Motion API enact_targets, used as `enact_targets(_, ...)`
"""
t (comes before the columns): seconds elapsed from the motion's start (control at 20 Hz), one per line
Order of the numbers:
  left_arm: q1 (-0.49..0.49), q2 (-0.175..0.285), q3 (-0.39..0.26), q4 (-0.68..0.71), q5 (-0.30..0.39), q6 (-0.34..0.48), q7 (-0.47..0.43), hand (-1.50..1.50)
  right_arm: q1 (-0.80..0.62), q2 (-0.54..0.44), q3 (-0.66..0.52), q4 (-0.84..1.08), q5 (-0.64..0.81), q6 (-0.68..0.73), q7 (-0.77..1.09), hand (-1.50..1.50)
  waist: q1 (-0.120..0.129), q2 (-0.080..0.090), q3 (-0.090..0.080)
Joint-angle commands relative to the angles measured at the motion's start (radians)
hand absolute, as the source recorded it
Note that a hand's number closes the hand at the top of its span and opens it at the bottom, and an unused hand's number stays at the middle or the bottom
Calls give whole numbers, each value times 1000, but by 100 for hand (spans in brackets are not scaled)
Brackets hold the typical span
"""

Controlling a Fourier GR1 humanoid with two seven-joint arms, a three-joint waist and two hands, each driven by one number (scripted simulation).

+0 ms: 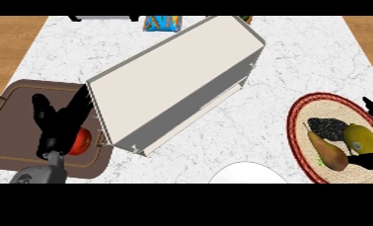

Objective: Pick the lemon from the placemat and place it in the tiered shelf

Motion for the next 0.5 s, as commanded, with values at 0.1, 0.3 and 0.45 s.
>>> enact_targets(0.1,3,-8,-1,30,9,-9,32,0,15,-37,181,-32,208,-20,-112,150,9,10,-8)
enact_targets(0.3,5,2,23,60,-8,-31,-6,0,-4,26,105,20,141,10,-163,150,-3,7,-8)
enact_targets(0.45,70,-58,-16,6,-26,10,-6,0,0,60,99,-37,119,0,-153,150,-2,6,-8)
